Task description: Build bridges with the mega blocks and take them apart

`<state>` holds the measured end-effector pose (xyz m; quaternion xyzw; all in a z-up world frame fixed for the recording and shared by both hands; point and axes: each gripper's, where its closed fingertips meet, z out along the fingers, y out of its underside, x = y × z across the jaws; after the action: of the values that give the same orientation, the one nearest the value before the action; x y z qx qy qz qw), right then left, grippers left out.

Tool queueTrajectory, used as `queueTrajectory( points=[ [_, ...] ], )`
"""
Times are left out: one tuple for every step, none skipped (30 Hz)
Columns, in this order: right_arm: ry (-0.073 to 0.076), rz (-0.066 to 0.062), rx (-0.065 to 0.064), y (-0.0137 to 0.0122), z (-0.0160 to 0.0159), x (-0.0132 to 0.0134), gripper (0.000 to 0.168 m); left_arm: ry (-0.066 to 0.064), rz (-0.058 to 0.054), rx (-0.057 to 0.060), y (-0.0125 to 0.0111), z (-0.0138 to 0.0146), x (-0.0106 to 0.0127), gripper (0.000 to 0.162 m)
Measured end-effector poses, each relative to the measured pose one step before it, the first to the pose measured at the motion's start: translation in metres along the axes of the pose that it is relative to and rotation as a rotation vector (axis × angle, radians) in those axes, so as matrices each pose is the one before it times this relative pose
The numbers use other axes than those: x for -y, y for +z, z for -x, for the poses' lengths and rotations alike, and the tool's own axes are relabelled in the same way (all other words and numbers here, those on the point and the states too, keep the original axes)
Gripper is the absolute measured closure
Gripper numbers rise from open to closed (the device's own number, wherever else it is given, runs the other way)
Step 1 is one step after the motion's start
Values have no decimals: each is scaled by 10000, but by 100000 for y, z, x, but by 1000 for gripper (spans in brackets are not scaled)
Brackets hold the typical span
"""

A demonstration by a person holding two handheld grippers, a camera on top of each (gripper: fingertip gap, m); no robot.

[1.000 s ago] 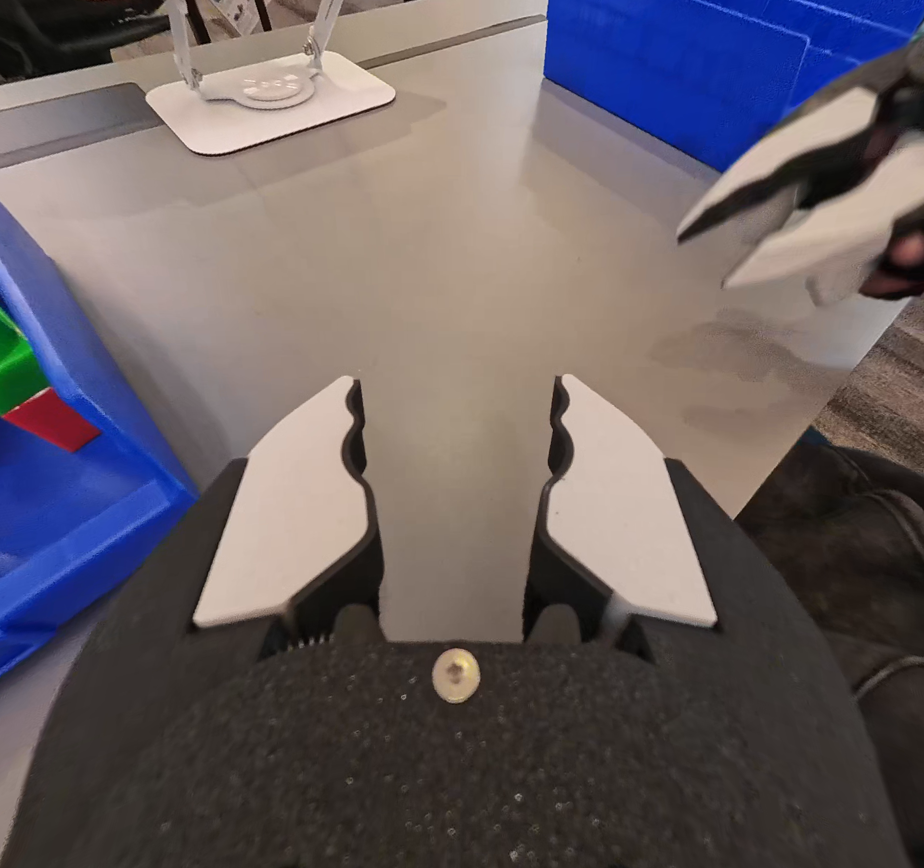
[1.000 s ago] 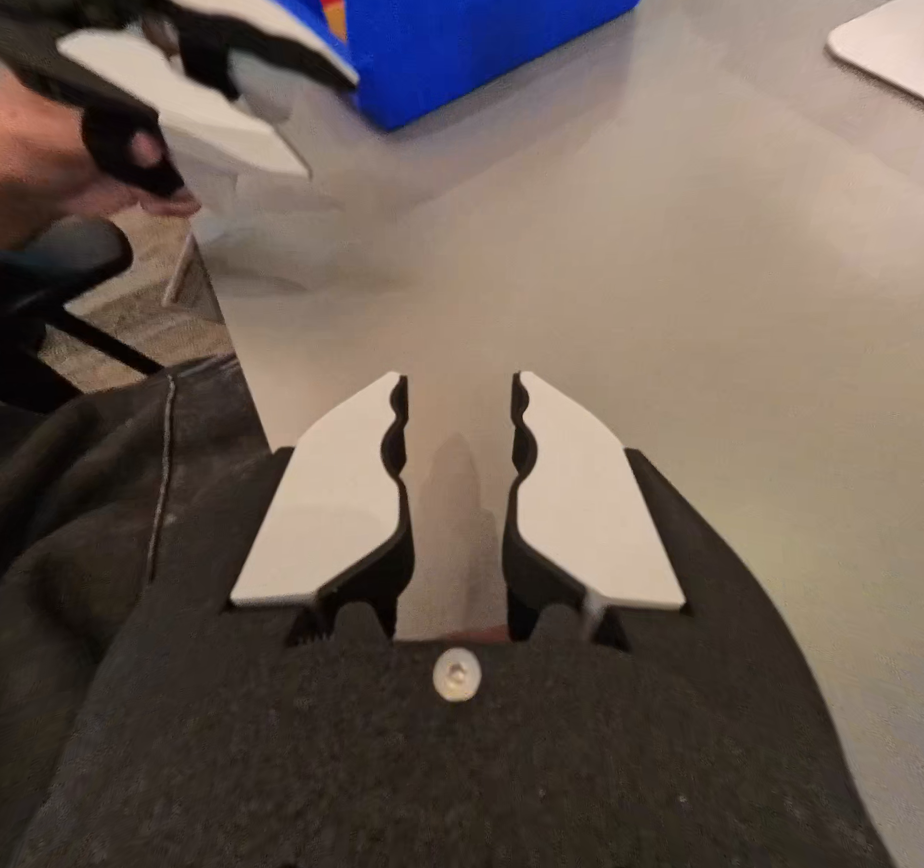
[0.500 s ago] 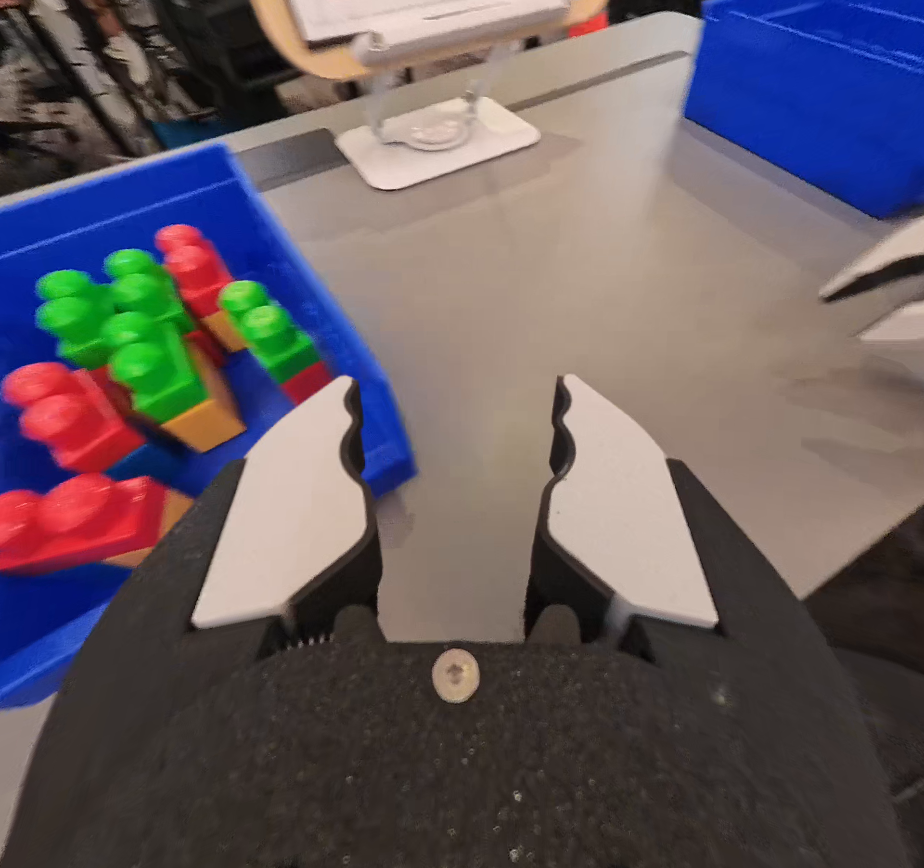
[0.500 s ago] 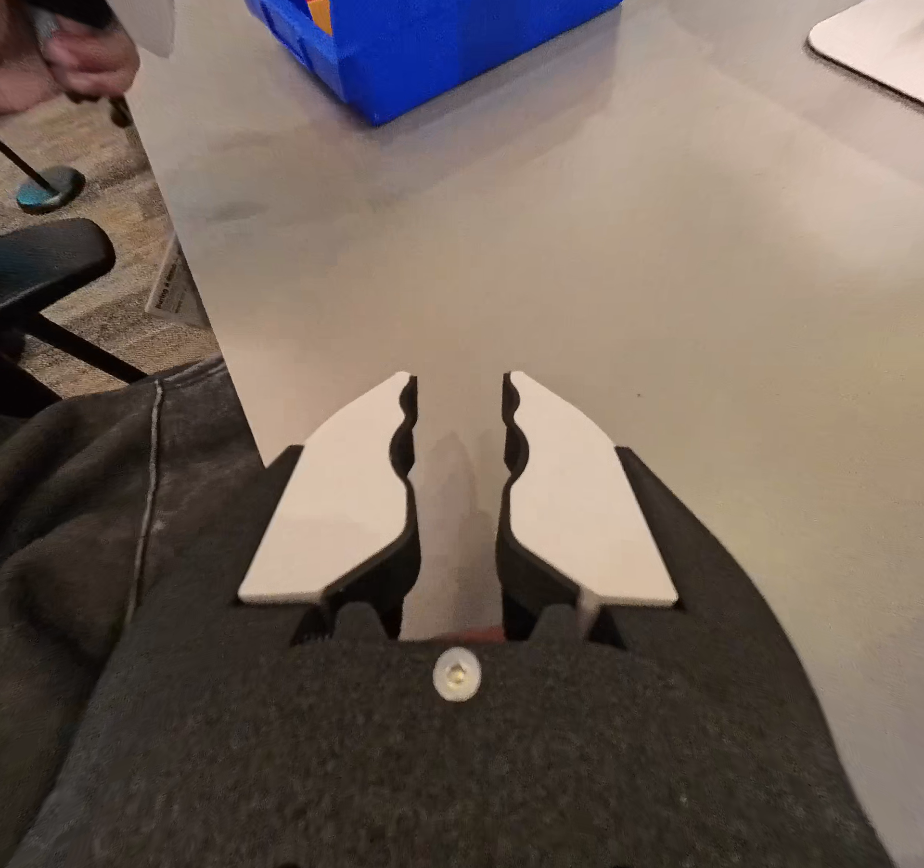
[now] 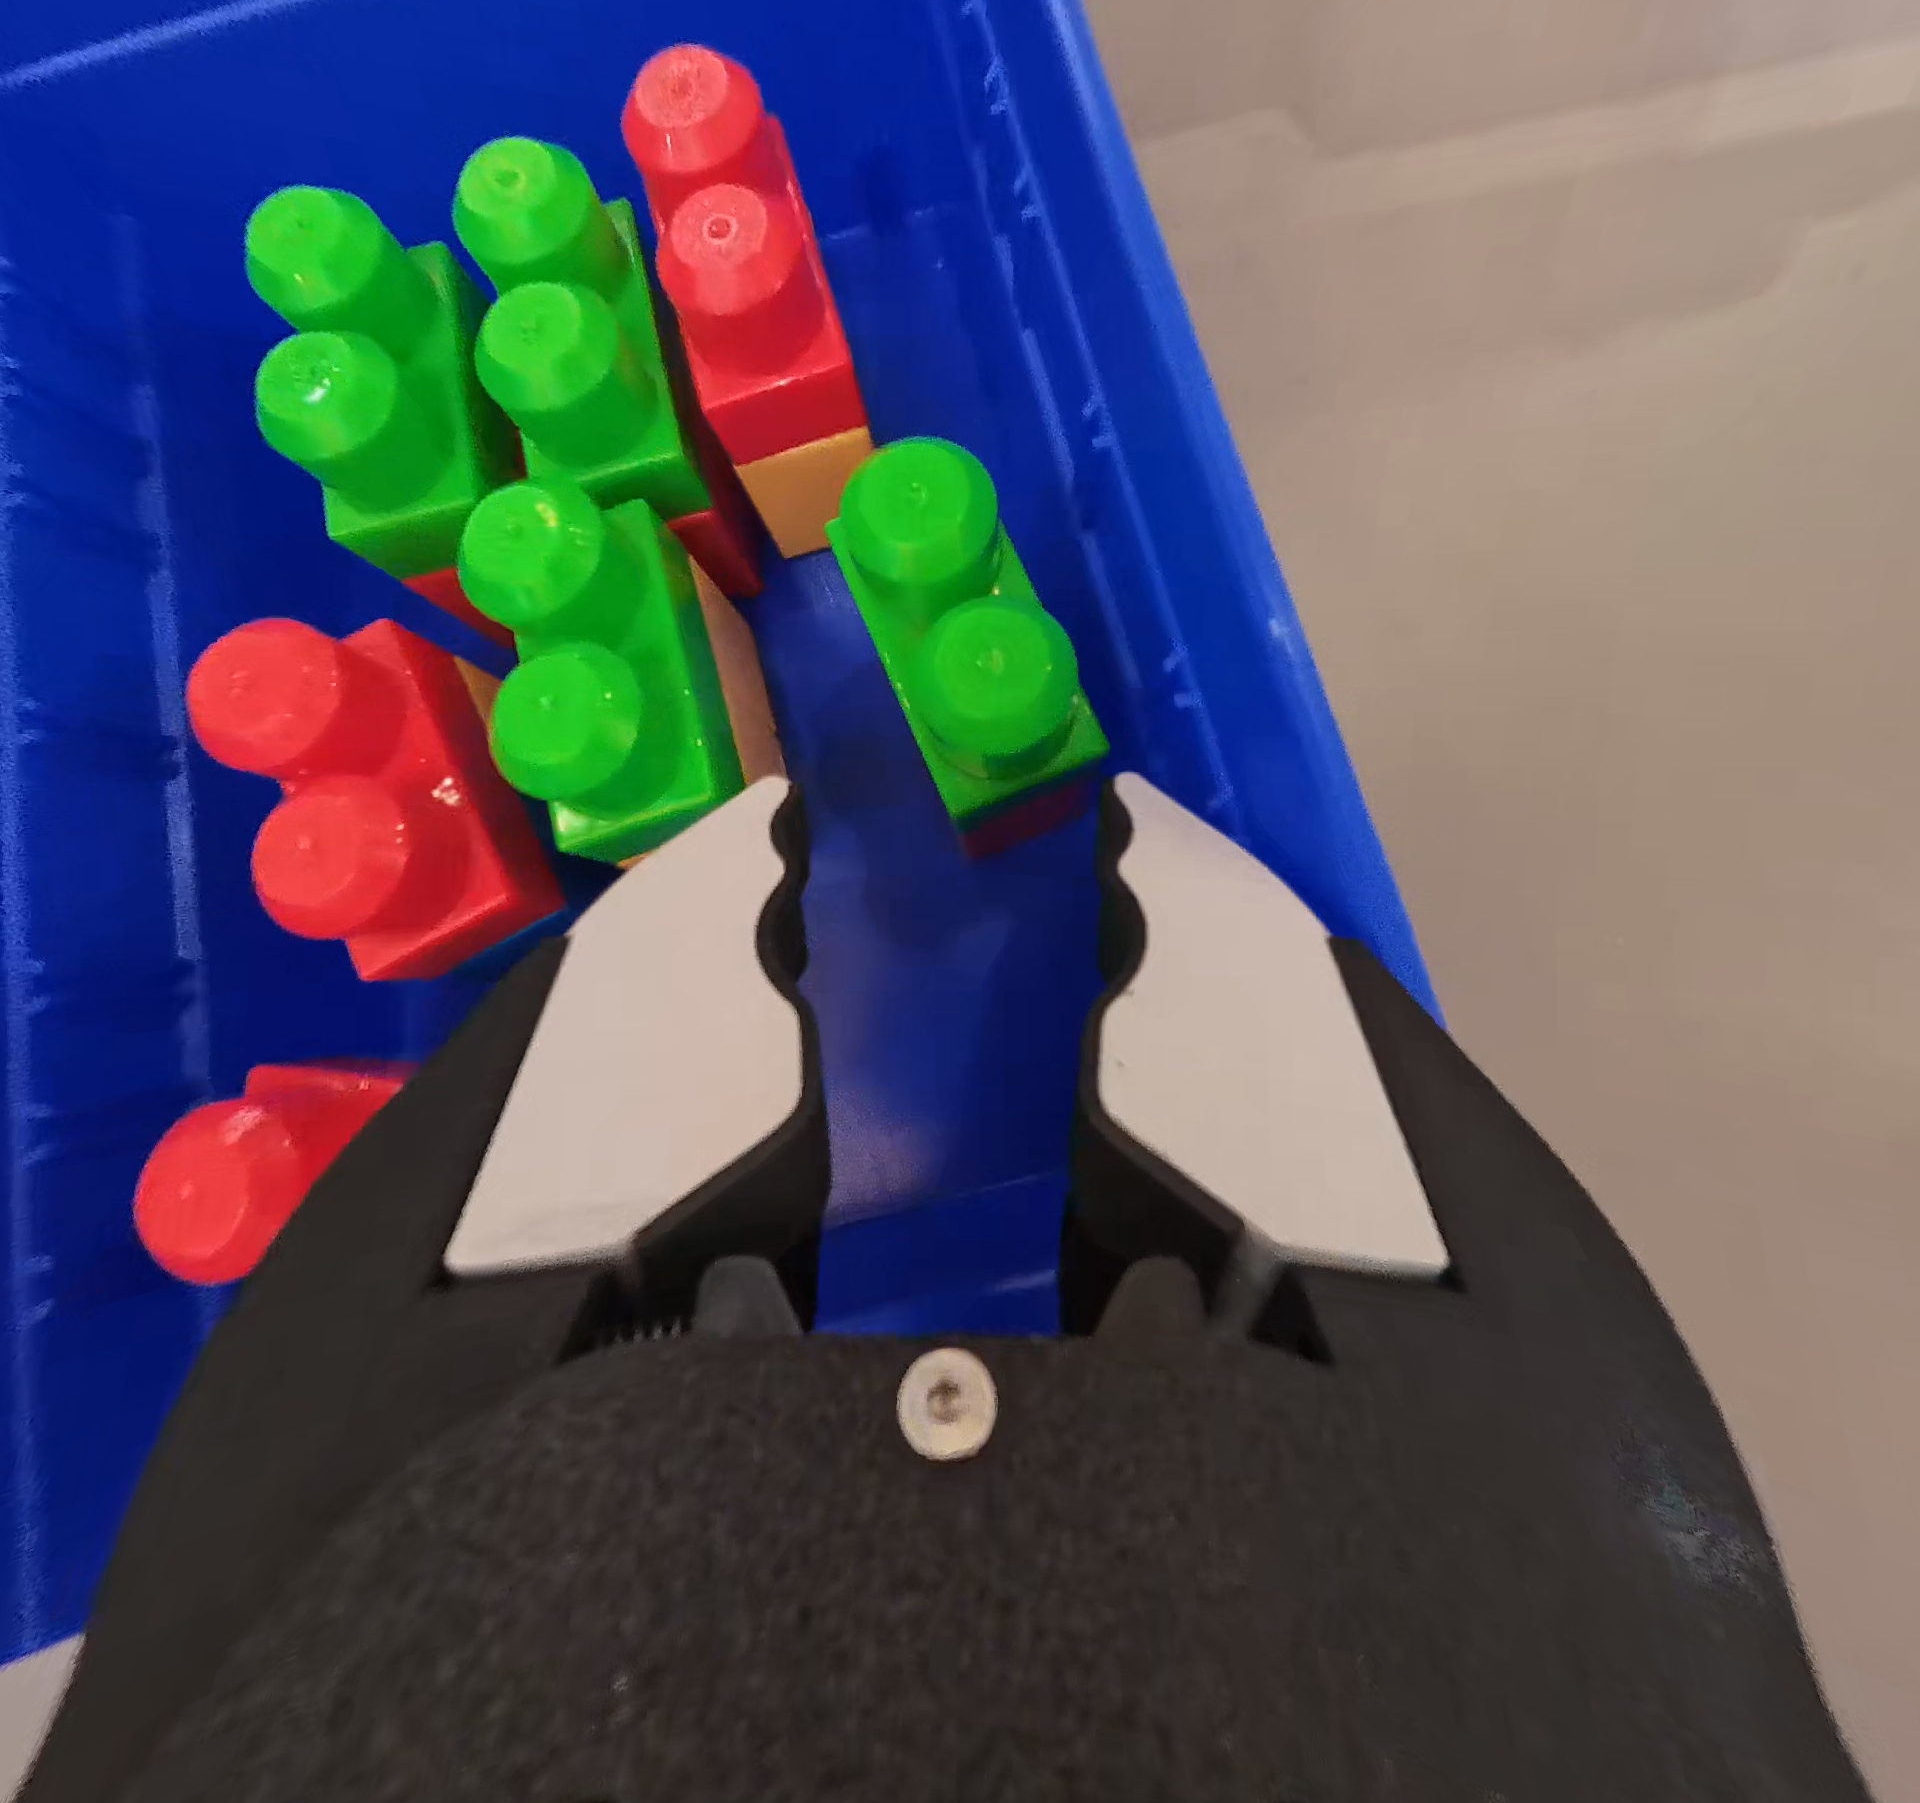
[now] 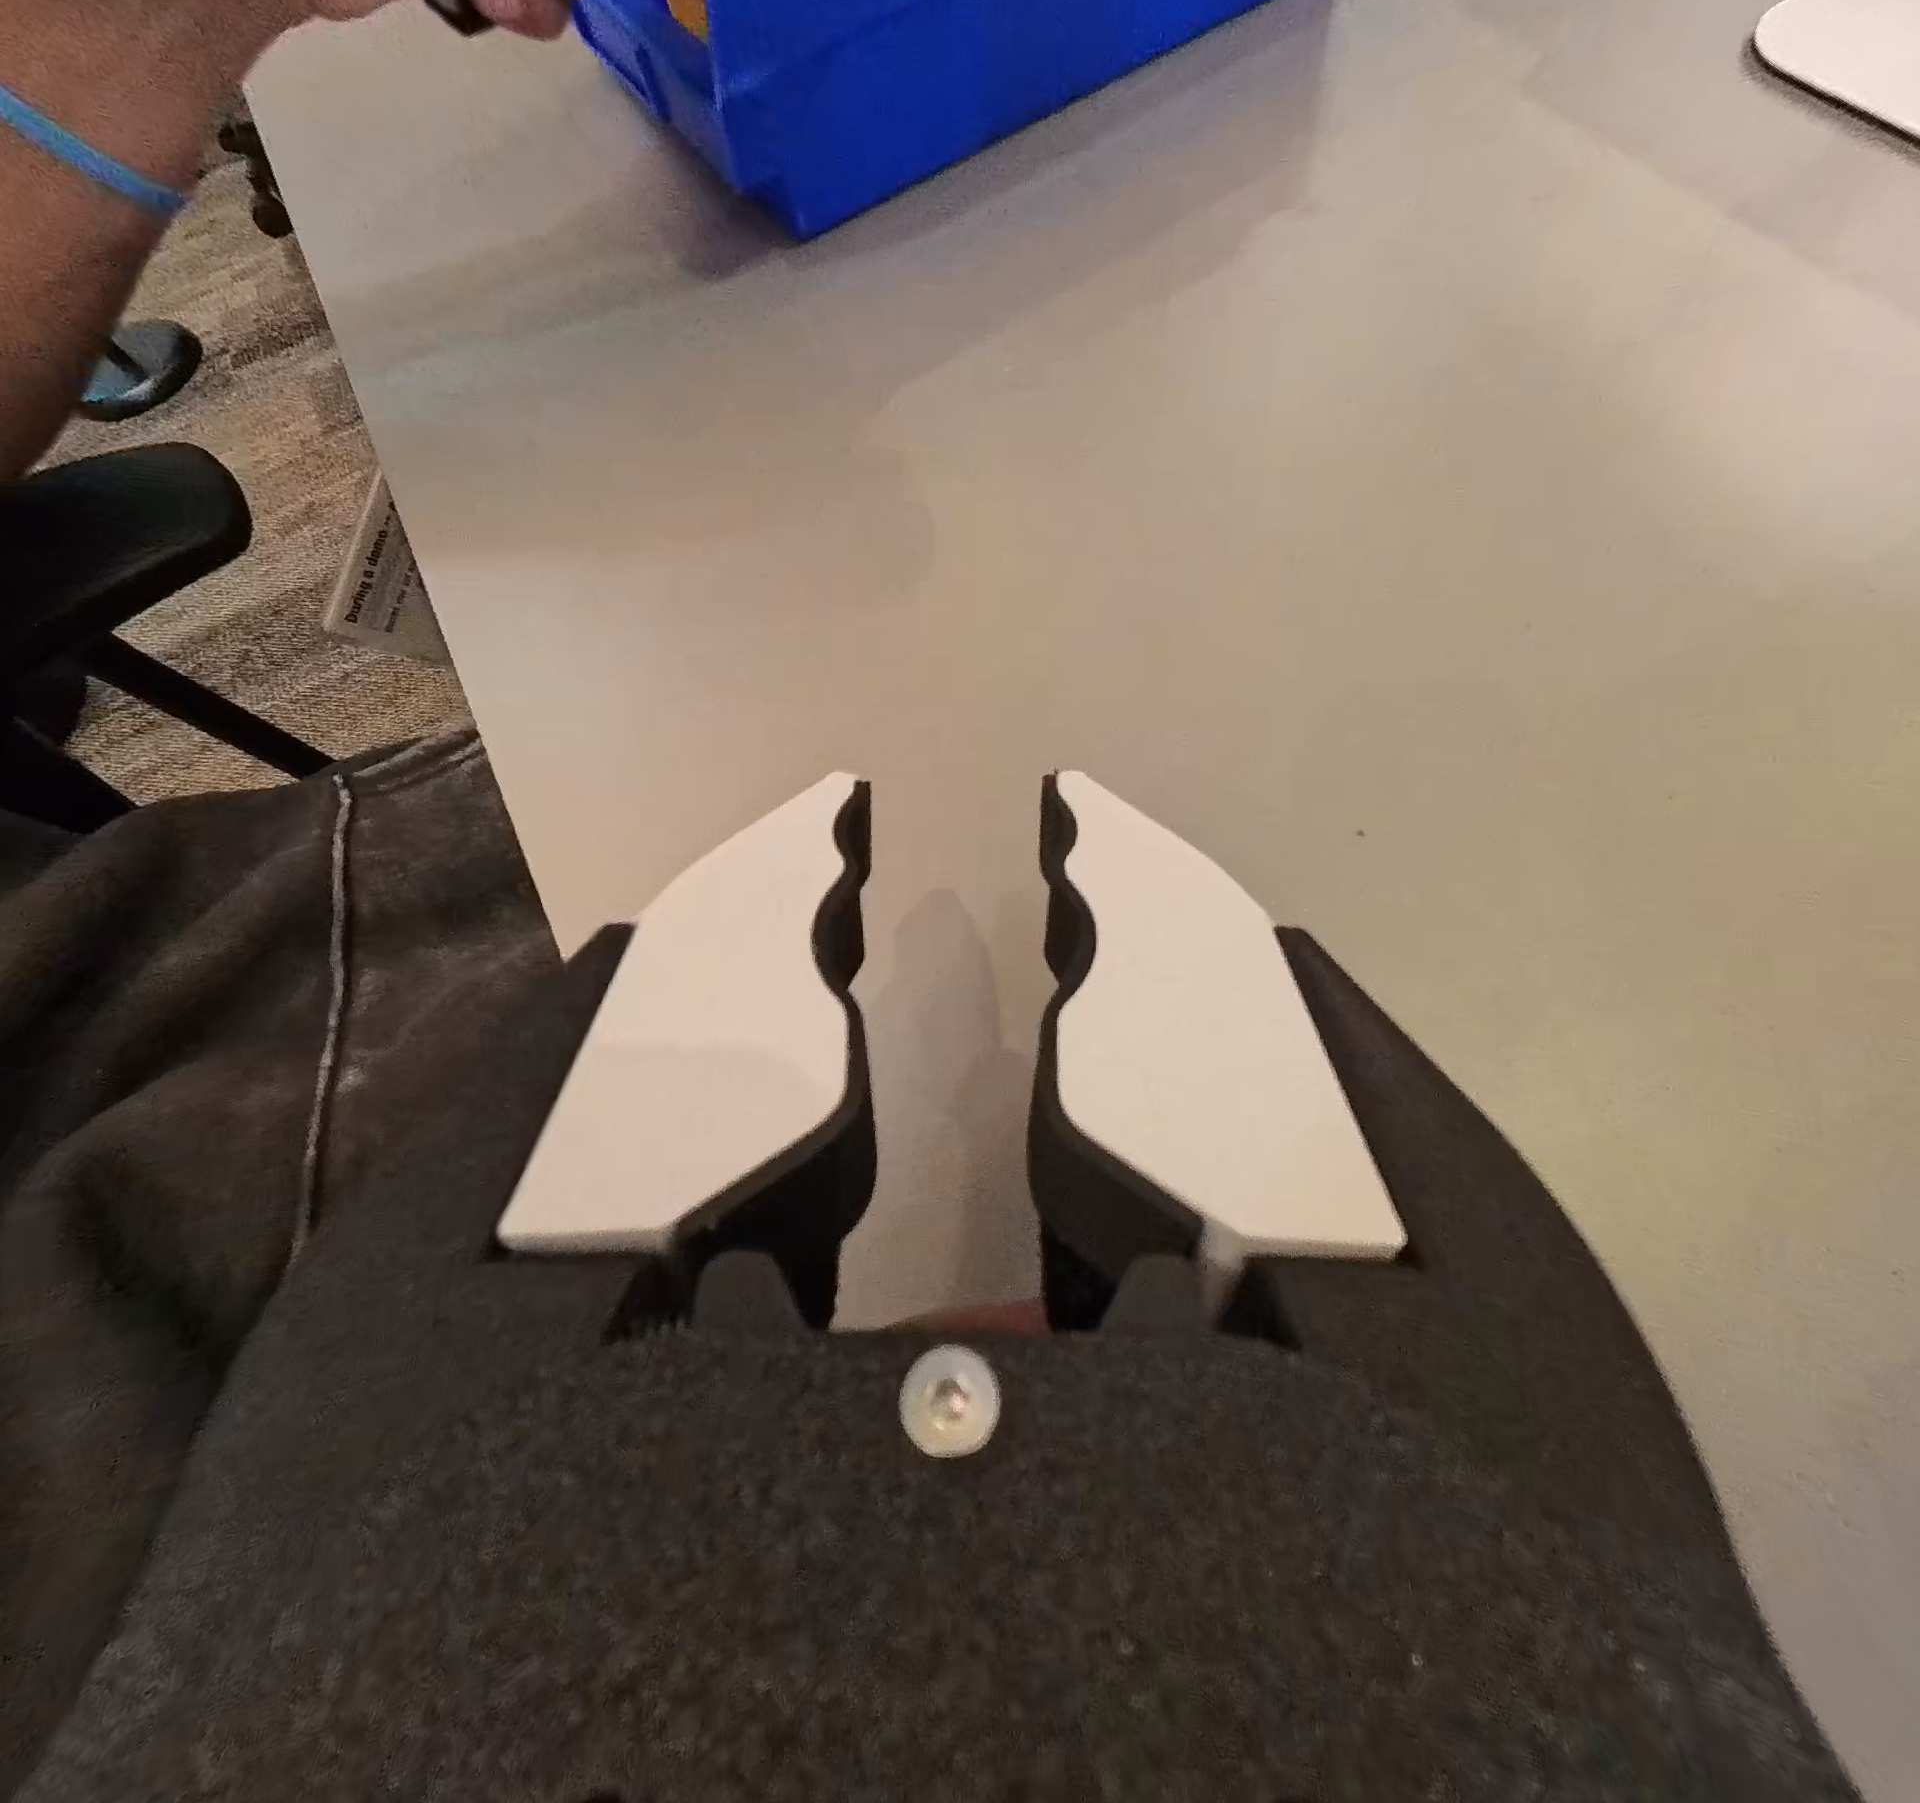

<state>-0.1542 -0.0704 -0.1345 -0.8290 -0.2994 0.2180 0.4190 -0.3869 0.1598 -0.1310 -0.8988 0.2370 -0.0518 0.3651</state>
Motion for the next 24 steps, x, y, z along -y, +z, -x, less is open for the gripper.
queueTrajectory(
  points=[
    [73,-13,88,-23,102,4,137,6,186,45,446,84,55,111],
    [65,2,99,-12,120,-49,137,23,106,-7,340,42,155,111],
    [38,15,78,3,99,-78,137,30,118,42,329,160,124,108],
    [18,27,25,12,15,-94,137,12,239,60,420,197,-80,106],
    [3,41,-2,4,-9,-103,137,-15,271,-15,436,52,-160,107],
    [-17,49,6,17,4,-90,137,-46,156,-64,424,-10,-67,107],
    [-16,46,-2,8,-12,-81,137,-62,122,-54,416,36,-76,107],
    [-16,21,-22,3,-36,-40,137,-86,103,-34,393,97,-65,106],
    [-29,16,-42,-11,-69,-34,137,-60,133,14,303,198,-142,106],
    [-33,41,-54,-12,-84,-79,137,-51,115,67,118,358,-143,108],
    [-22,44,-44,-33,-89,-80,137,-166,-57,130,-73,545,8,113],
    [-5,4,-19,-38,-51,-39,137,-165,-119,183,-139,634,35,116],
    [15,-22,17,-45,-25,-6,137,15,-18,208,-146,600,-115,118],
    [30,-9,34,-21,-23,-19,137,54,35,173,-127,498,-204,118],
    [36,11,16,15,-58,-43,137,-66,-30,6,-133,249,-77,116],
    [36,4,7,26,-68,-17,137,-149,-104,-201,-128,-98,71,114],
    [35,-5,25,51,-32,-7,137,-129,-79,-329,-85,-374,92,112],
    [33,18,52,71,41,-41,137,-55,14,-354,6,-524,19,109],
    [17,31,49,70,69,-48,137,-12,48,-317,79,-557,20,105],
    [-20,46,17,64,65,-63,137,-8,32,-225,134,-490,89,104],
    [-52,39,-37,26,28,-33,137,-3,12,-88,169,-330,133,103],
    [-68,12,-41,-18,40,28,137,29,2,31,208,-181,185,103],
    [-56,5,-4,-25,90,43,137,59,-4,109,197,-84,259,103],
    [-33,1,30,-36,117,56,137,39,-28,124,186,-22,344,103]
  ],
)
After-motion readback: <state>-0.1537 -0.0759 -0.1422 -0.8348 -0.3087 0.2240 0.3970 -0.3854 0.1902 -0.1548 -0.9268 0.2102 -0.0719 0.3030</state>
